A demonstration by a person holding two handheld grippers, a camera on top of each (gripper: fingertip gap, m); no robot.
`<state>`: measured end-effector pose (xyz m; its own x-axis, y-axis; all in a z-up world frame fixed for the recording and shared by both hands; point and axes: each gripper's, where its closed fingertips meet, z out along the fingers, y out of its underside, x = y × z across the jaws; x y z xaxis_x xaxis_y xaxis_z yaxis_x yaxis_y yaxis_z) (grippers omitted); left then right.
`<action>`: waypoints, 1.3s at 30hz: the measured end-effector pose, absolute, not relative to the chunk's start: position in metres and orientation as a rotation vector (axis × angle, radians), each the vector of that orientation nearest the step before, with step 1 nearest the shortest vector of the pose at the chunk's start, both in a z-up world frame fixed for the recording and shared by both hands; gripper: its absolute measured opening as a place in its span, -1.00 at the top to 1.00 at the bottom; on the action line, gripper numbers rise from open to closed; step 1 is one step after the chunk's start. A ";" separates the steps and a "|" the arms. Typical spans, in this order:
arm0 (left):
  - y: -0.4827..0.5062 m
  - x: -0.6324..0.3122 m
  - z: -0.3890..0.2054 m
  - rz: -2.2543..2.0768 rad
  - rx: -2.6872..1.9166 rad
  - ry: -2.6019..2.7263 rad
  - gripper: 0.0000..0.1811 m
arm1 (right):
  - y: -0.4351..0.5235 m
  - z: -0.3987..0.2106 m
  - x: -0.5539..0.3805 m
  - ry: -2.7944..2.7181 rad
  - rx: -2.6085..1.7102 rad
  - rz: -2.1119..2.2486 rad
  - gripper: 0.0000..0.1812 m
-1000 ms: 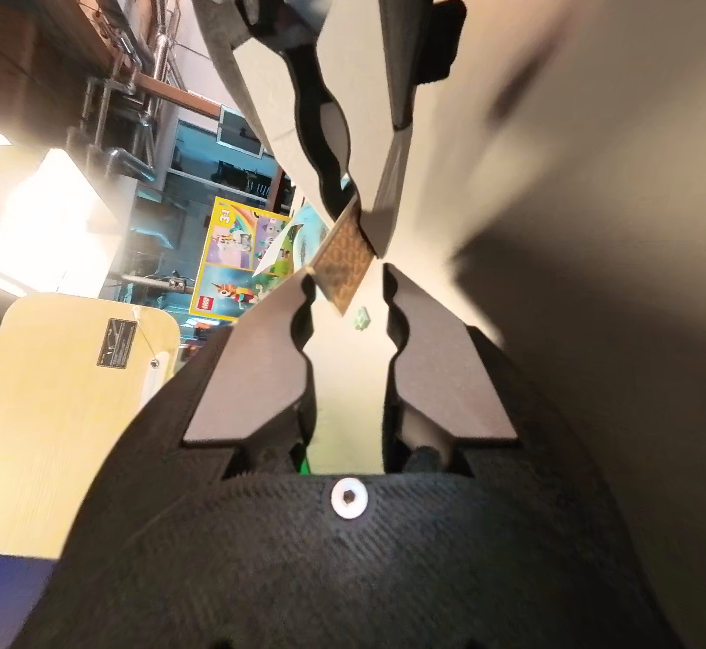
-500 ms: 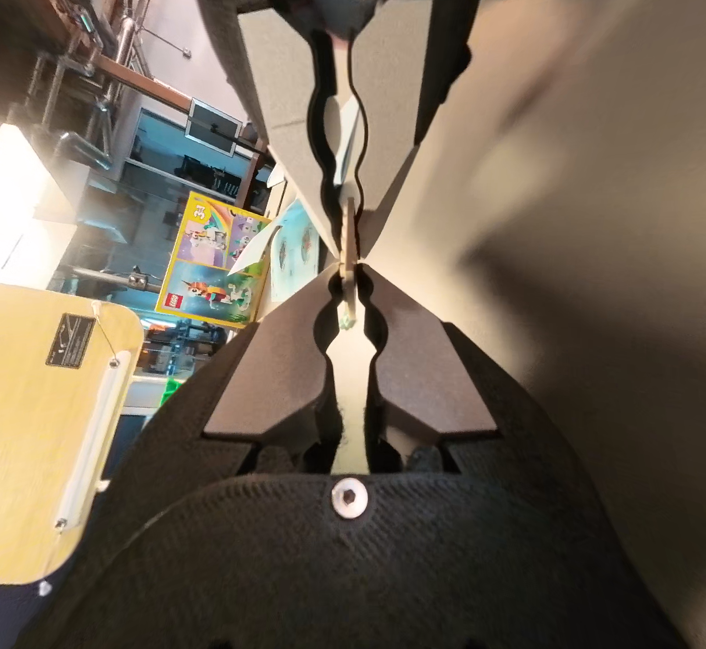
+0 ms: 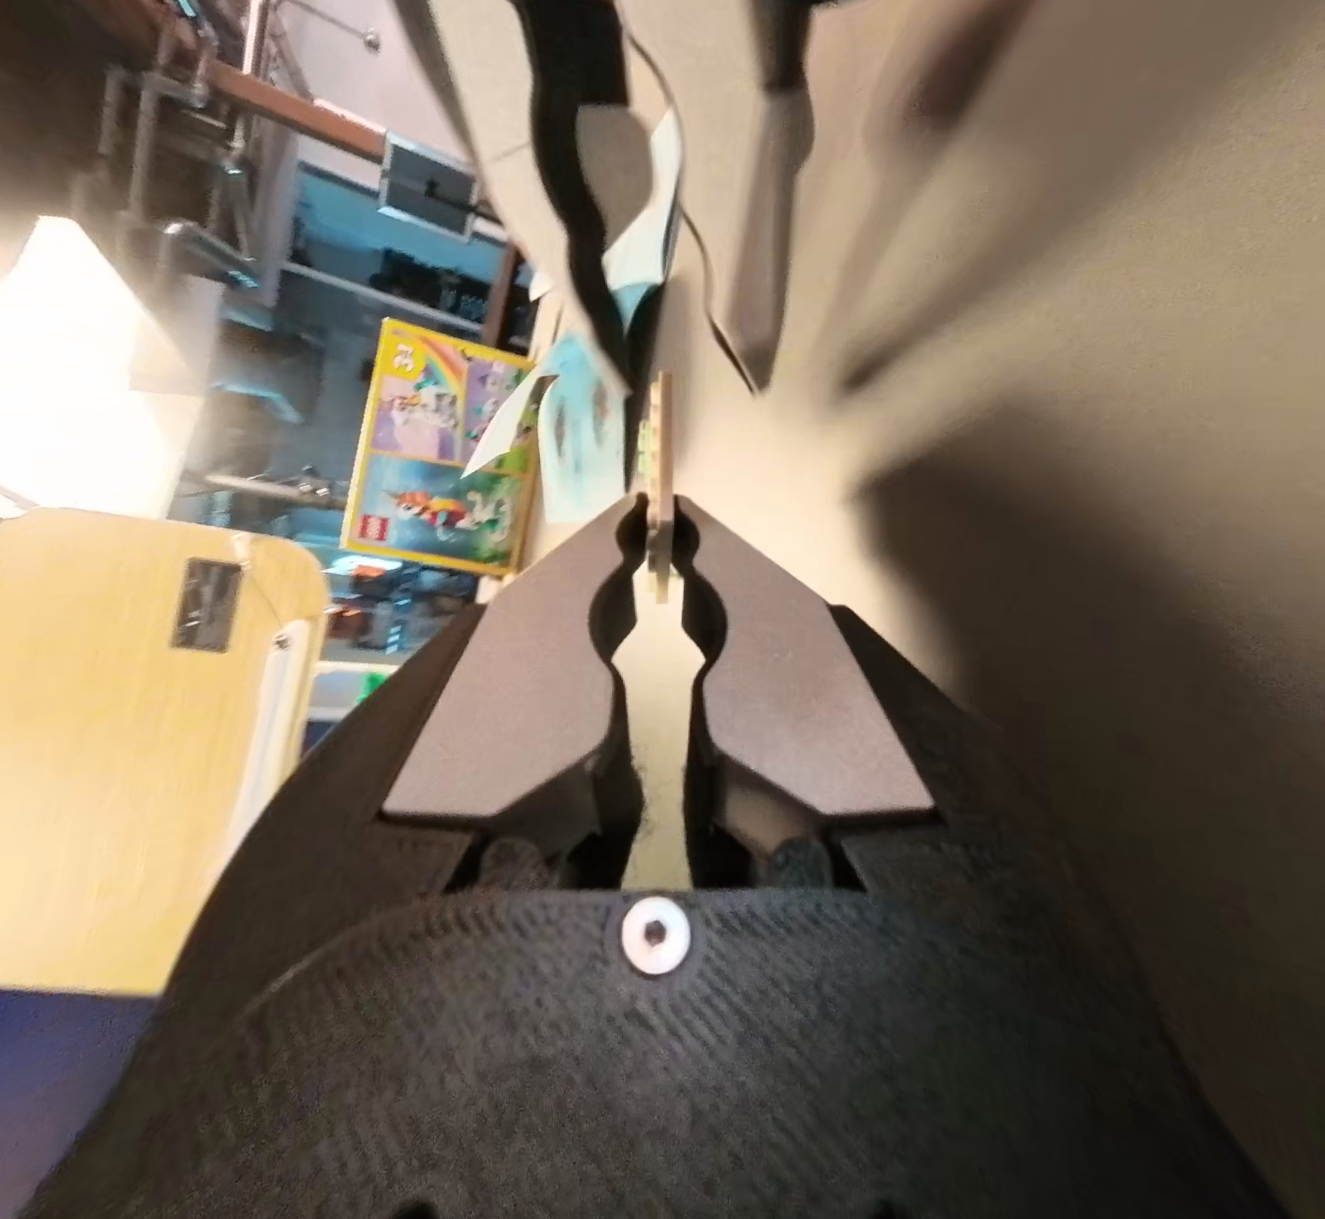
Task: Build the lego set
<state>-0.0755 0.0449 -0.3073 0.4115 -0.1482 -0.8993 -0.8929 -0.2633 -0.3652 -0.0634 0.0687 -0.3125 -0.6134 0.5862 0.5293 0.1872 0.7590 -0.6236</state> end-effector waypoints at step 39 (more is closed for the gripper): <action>0.042 -0.070 -0.315 1.079 -1.630 1.053 0.95 | 0.054 -0.328 -0.107 -2.593 -0.583 1.312 0.60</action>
